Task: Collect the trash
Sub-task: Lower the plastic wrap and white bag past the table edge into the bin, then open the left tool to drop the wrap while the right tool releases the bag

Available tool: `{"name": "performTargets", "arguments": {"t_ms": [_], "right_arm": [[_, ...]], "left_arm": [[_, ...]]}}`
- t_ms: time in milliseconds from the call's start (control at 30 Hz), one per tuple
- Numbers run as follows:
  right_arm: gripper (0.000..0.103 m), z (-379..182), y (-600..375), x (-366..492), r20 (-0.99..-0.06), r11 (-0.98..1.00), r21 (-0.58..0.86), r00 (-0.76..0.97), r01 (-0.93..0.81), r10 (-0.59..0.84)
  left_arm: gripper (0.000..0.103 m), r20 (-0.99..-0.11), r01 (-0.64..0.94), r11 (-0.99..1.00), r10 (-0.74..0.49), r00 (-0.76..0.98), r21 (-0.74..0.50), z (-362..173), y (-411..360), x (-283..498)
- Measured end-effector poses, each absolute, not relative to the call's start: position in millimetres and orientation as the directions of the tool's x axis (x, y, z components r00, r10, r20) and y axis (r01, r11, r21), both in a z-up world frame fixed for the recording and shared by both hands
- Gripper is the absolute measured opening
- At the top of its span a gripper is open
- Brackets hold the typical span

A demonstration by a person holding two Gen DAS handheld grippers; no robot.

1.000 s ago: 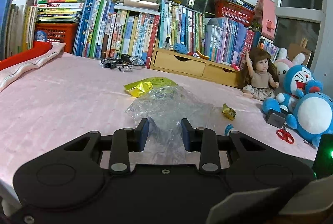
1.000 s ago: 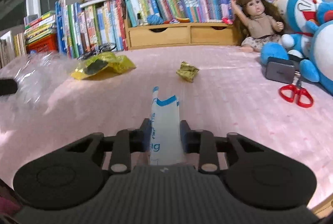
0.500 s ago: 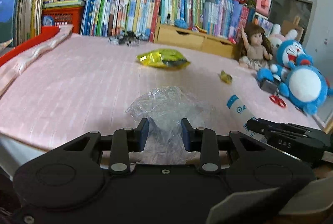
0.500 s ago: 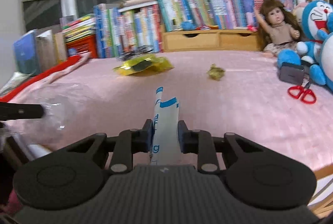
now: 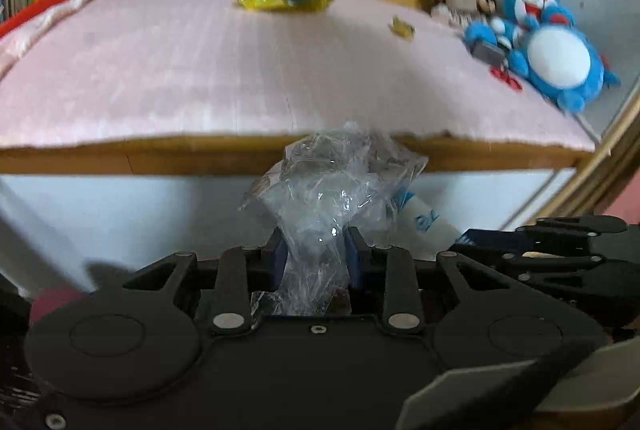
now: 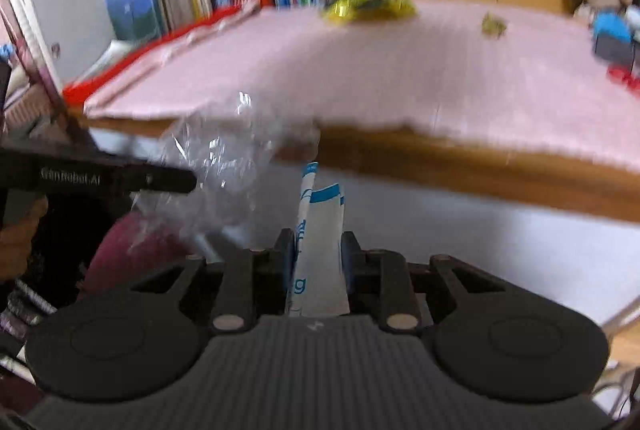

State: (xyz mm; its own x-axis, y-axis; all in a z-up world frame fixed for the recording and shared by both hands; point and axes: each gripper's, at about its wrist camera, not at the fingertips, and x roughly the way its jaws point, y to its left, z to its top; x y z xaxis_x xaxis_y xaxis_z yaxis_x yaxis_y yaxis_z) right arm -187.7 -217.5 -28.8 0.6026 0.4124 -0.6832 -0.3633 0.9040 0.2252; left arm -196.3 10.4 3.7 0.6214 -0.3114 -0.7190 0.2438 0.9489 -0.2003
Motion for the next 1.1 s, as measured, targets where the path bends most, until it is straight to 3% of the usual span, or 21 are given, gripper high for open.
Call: {"name": "performTargets", "arguments": {"t_ms": [433,767,1100], "right_arm": [[0.030,-70,-217,-176,-0.793,0.931,0.256,0.494,-0.262,0.357],[0.032,-112,-212,-148,-0.850,0.950,0.260,0.426,-0.172,0.310],[0.044,-119,-209,-144,-0.849,0.939,0.291,0.403,-0.186,0.343]], "left_arm": [[0.027,-0.839,0.255,0.950,-0.284,0.465,-0.180,-37,-5,-200],[0.028,-0.922,0.179,0.969,-0.220,0.320,-0.169,-105,-18,-146],[0.034,-0.944,0.163,0.981,-0.152,0.293,-0.107,-118,-28,-143]]}}
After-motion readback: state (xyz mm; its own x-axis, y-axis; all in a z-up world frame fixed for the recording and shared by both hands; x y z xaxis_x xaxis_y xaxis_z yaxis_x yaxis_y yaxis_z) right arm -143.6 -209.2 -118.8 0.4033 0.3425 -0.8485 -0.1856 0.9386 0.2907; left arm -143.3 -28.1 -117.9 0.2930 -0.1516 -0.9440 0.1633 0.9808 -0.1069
